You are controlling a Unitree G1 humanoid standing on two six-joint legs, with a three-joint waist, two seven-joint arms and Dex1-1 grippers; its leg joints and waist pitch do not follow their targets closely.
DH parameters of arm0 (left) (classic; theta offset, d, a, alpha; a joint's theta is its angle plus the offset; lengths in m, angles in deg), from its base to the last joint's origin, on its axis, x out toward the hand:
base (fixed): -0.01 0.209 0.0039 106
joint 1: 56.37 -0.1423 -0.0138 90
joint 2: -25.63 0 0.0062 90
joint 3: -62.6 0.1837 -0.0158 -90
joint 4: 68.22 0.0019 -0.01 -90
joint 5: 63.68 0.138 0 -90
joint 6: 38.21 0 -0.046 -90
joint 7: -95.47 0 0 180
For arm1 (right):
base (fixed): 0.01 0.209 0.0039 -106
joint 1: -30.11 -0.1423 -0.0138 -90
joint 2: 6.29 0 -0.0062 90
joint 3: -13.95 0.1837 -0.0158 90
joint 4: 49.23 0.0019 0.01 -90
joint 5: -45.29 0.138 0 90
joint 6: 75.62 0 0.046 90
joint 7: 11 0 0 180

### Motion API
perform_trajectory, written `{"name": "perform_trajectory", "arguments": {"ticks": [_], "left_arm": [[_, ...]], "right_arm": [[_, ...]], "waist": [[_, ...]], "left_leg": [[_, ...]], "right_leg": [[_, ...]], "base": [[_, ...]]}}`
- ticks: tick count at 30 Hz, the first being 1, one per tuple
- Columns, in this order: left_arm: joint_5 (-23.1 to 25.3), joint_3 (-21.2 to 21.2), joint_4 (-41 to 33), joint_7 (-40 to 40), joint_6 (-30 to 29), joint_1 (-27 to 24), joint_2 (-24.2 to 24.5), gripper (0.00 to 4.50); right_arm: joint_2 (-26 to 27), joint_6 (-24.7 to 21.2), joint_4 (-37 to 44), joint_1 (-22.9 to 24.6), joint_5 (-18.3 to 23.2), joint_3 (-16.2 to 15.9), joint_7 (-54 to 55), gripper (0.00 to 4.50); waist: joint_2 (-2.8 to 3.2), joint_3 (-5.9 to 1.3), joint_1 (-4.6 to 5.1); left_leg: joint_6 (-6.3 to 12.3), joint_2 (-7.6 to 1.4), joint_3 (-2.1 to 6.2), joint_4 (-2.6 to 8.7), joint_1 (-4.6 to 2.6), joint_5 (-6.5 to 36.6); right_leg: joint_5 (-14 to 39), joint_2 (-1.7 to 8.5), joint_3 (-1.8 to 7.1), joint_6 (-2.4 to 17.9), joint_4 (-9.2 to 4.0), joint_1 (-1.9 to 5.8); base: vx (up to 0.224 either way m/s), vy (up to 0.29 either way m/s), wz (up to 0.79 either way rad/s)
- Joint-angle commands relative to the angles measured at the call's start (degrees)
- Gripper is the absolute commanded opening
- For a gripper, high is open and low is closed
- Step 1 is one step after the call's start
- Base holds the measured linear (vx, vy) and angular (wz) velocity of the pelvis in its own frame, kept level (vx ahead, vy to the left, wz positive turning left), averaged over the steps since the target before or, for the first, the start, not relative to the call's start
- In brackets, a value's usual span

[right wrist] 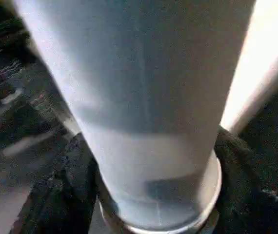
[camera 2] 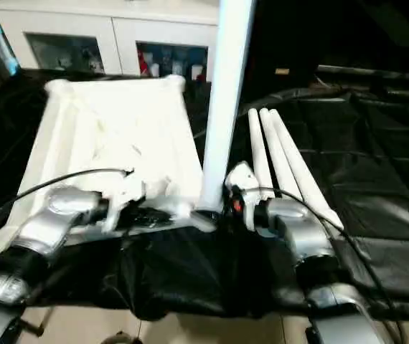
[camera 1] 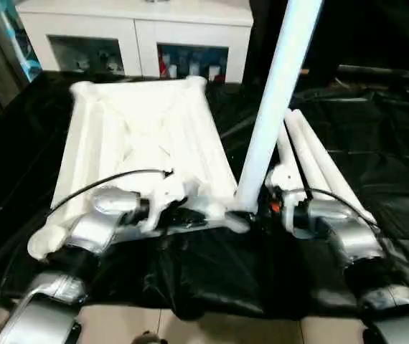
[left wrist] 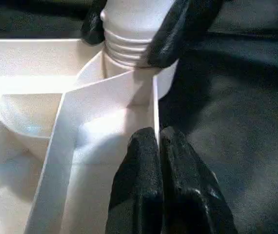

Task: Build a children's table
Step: Rotate leg to tighten

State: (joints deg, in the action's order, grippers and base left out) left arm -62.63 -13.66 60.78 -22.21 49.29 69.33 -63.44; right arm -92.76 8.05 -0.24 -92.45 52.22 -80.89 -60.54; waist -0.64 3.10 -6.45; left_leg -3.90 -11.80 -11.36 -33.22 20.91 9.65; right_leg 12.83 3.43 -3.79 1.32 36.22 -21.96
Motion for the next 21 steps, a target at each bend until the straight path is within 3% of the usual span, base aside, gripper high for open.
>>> {"name": "perform_trajectory", "arguments": {"ticks": [1,2,7,11,14,15,20,21], "left_arm": [[0.81,-1.82,2.75,-8.41,-1.63,2.7,-2.58,0.0],[1.58,-2.31,5.14,-13.5,-2.98,4.77,-4.5,0.0],[1.95,-3.91,10.32,-25.52,-6.3,10.1,-11.13,0.0],[2.43,-3.1,12.31,-26.92,-4.89,11.96,-14.24,0.0],[2.78,-1.83,12.92,-25.66,-2.0,11.93,-15.31,0.0],[2.78,-1.83,12.92,-25.66,-2.0,11.93,-15.31,0.0],[2.65,-3.15,13.45,-28.44,3.13,12.28,-15.94,0.0],[1.71,-4.34,13.54,-28.94,3.81,12.64,-16.15,0.28]], "right_arm": [[2.5,-1.5,-5.22,0.65,-3.99,-1.57,9.06,2.74],[4.97,-1.88,-8.18,-0.6,-3.75,-0.02,15.85,2.73],[10.75,-2.33,-14.81,-5.11,-2.92,3.48,31.03,2.72],[13.43,0.41,-17.33,-8.09,-3.41,3.92,34.07,2.72],[14.04,2.51,-17.86,-9.32,-2.22,5.51,33.43,3.44],[14.04,2.51,-17.86,-9.32,-2.22,5.51,33.43,3.44],[11.24,5.63,-13.55,-8.18,-4.14,4.45,34.84,3.47],[10.39,5.14,-11.03,-7.21,-3.39,4.94,34.25,3.49]], "waist": [[-0.48,-3.13,0.19],[-0.44,-3.01,0.35],[-0.36,-3.24,-0.03],[-0.1,-3.68,-0.24],[-0.3,-3.98,-0.33],[-0.31,-3.98,-0.3],[-0.51,-3.75,-0.26],[-0.53,-3.75,-0.21]], "left_leg": [[-0.58,-1.94,1.4,3.92,-0.91,12.04],[-1.05,-1.97,1.28,3.92,-1.24,12.95],[-0.82,-2.03,1.26,3.81,-1.48,12.72],[0.01,-1.97,1.3,3.67,-0.83,9.55],[1.79,-1.85,1.18,3.34,-0.54,6.8],[2.11,-1.83,1.16,3.31,-0.49,6.47],[2.42,-1.91,1.16,3.43,-0.54,8.29],[2.45,-1.91,1.23,3.49,-0.44,8.09]], "right_leg": [[15.81,5.57,3.08,9.91,-5.48,1.96],[16.96,5.48,3.24,9.55,-5.76,1.56],[15.08,5.55,3.39,9.7,-5.77,1.55],[7.28,5.46,3.29,10.45,-4.93,2.15],[-0.44,5.28,3.19,11.47,-4.15,2.48],[-1.29,5.26,3.18,11.68,-4.07,2.52],[2.41,5.4,3.18,11.05,-4.59,2.65],[2.35,5.42,3.16,10.95,-4.53,2.75]], "base": [[0.0,0.0,0.0],[0.0,0.0,0.0],[0.0,0.0,0.0],[0.0,0.0,0.0],[0.0,0.0,0.0],[0.0,0.0,0.0],[0.0,0.0,0.0],[0.0,0.0,0.0]]}}
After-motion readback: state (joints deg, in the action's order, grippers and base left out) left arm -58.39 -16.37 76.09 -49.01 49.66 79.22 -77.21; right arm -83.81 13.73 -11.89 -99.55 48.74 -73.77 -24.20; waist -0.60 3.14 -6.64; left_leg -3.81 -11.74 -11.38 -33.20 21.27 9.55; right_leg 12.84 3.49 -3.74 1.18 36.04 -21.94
